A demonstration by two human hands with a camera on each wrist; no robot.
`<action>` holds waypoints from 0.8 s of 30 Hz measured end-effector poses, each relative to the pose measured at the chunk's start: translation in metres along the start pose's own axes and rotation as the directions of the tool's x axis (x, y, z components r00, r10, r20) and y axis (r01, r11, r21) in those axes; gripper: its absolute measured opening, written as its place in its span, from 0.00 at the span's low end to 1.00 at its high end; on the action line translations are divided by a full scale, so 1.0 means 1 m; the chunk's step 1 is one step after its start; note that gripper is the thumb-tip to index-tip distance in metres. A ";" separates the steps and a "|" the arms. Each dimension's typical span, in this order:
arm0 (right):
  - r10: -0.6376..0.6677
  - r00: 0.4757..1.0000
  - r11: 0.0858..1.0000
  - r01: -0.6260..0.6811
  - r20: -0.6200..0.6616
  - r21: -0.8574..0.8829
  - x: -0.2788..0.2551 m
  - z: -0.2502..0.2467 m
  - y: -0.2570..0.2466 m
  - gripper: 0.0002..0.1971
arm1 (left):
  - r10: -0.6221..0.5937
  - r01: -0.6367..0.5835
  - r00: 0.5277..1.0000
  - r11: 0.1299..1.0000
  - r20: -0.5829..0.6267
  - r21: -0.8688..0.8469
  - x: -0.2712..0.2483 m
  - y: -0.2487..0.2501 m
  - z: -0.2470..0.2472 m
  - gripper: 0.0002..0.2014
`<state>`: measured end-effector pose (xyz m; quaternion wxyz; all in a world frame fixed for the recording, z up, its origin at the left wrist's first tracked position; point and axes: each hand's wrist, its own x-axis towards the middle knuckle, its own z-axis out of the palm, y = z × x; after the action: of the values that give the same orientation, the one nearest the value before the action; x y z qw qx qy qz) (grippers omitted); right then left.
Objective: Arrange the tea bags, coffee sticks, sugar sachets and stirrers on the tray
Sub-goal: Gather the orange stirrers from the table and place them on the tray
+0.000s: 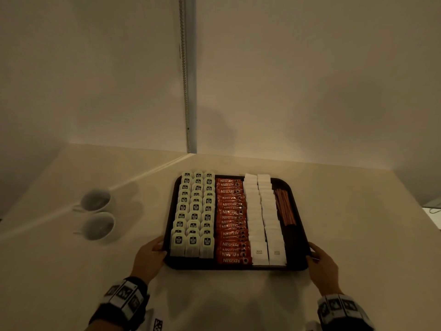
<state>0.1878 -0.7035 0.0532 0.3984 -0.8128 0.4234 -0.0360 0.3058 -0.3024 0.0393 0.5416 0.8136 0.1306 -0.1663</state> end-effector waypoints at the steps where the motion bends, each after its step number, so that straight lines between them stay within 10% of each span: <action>1: 0.002 1.000 1.000 -0.002 0.004 0.001 -0.003 0.000 0.001 0.20 | -0.010 0.010 1.000 1.000 -0.008 -0.013 -0.001 -0.004 -0.001 0.24; 24: -0.010 0.999 0.999 0.011 0.034 -0.035 -0.031 0.001 0.009 0.21 | -0.030 0.030 0.999 0.999 -0.028 -0.025 -0.010 -0.041 -0.015 0.25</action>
<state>0.1624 -0.6836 0.0554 0.3907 -0.8225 0.4129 -0.0170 0.2824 -0.2733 0.0144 0.5471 0.8071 0.1524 -0.1614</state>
